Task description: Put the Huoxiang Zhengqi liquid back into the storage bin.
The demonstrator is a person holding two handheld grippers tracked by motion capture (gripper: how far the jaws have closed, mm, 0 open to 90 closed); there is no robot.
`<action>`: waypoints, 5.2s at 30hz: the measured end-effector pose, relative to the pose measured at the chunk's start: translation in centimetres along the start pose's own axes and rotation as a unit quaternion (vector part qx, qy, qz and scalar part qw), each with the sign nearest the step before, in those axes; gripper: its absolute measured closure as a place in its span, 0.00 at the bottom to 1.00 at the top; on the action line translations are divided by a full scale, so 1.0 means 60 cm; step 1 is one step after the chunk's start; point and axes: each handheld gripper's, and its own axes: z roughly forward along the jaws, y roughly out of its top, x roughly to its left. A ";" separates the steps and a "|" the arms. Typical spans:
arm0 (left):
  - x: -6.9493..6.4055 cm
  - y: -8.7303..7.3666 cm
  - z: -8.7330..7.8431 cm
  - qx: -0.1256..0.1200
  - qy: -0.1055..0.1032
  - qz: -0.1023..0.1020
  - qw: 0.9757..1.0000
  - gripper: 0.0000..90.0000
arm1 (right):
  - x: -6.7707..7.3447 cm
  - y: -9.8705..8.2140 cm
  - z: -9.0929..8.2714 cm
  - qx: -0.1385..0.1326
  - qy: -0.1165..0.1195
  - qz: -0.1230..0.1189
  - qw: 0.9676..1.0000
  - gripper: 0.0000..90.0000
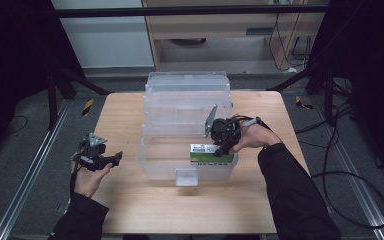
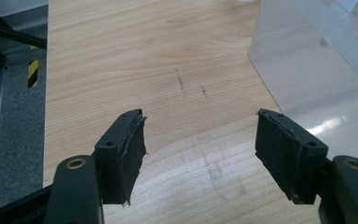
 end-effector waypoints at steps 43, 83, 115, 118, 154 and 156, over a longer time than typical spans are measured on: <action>-0.003 0.000 0.002 0.002 0.001 0.004 1.000 0.35 | 0.005 0.003 0.043 0.047 -0.002 -0.009 0.999 0.70; -0.001 -0.001 0.003 0.004 0.001 0.003 1.000 0.36 | 0.075 0.045 0.021 -0.045 -0.011 0.039 0.998 0.60; -0.002 -0.001 0.004 0.005 0.000 0.003 1.000 0.36 | 0.071 0.063 0.102 0.009 0.023 0.036 0.999 0.68; -0.001 -0.001 0.003 0.004 0.000 0.003 1.000 0.36 | 0.069 0.061 0.104 0.011 0.025 0.042 0.999 0.69; -0.014 0.081 -0.021 -0.045 -0.027 0.047 0.998 0.37 | 0.069 0.058 0.108 0.003 0.028 0.035 0.999 0.71; -0.015 0.091 -0.024 -0.049 -0.033 0.052 0.997 0.37 | 0.069 0.057 0.108 0.002 0.027 0.037 0.999 0.71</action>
